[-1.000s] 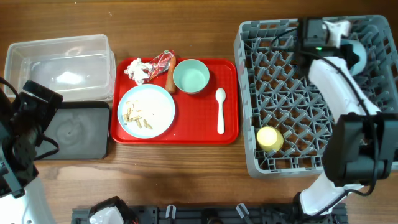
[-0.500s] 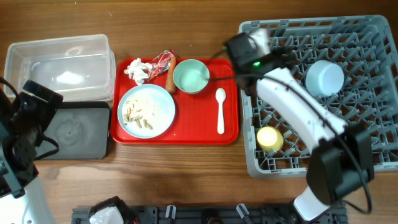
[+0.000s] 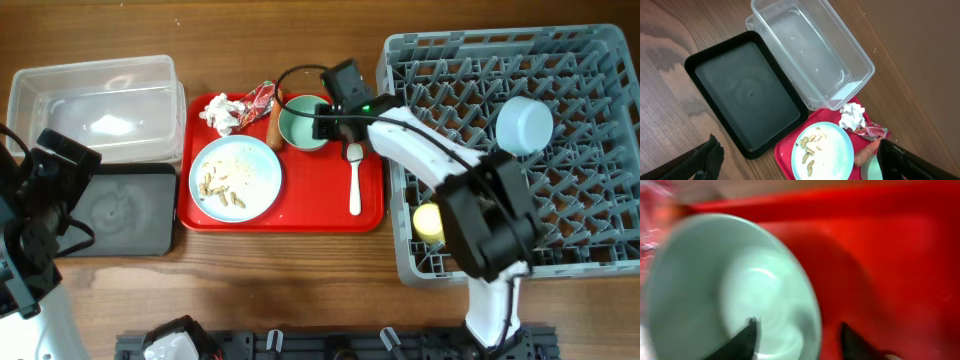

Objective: Sort waste into correct bins and load items into the dishwasher rack

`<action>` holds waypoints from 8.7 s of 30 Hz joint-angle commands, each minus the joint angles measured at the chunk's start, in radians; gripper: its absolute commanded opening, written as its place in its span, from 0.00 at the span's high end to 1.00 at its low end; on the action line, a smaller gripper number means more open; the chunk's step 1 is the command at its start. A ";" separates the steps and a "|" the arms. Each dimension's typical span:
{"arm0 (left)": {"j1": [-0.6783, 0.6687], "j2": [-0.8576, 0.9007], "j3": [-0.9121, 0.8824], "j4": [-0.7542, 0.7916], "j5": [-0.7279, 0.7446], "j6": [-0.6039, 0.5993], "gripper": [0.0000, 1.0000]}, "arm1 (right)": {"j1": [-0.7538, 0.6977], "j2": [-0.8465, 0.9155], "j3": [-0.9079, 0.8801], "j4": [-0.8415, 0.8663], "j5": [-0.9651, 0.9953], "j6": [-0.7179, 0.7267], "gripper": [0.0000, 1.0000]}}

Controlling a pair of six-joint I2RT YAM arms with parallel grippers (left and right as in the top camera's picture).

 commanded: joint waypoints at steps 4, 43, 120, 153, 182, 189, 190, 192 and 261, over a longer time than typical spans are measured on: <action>0.006 0.001 0.003 0.003 -0.018 -0.010 0.00 | -0.013 -0.010 0.009 -0.038 0.003 0.060 0.96; 0.006 0.001 0.003 0.002 -0.018 -0.010 0.00 | -0.340 -0.186 -0.011 -0.238 1.141 -0.497 0.96; 0.006 0.001 0.003 0.002 -0.018 -0.010 0.00 | 0.005 -0.210 -0.085 -0.429 -0.082 -0.234 0.47; 0.006 0.001 0.003 0.003 -0.018 -0.010 0.00 | 0.060 -0.107 -0.096 -0.504 -0.144 -0.150 0.59; 0.006 0.001 0.003 0.002 -0.018 -0.010 0.00 | 0.080 0.019 -0.098 -0.312 0.015 0.388 0.55; 0.006 0.001 0.003 0.003 -0.018 -0.010 0.00 | 0.069 0.016 0.001 -0.468 0.150 0.298 0.59; 0.006 0.001 0.003 0.003 -0.018 -0.010 0.00 | 0.070 0.016 0.016 -0.443 0.122 0.248 0.59; 0.006 0.001 0.003 0.003 -0.018 -0.010 0.00 | 0.072 0.016 0.040 -0.381 0.003 0.149 0.52; 0.006 0.001 0.003 0.003 -0.018 -0.010 0.00 | 0.111 0.019 0.119 -0.198 -0.138 -0.248 0.53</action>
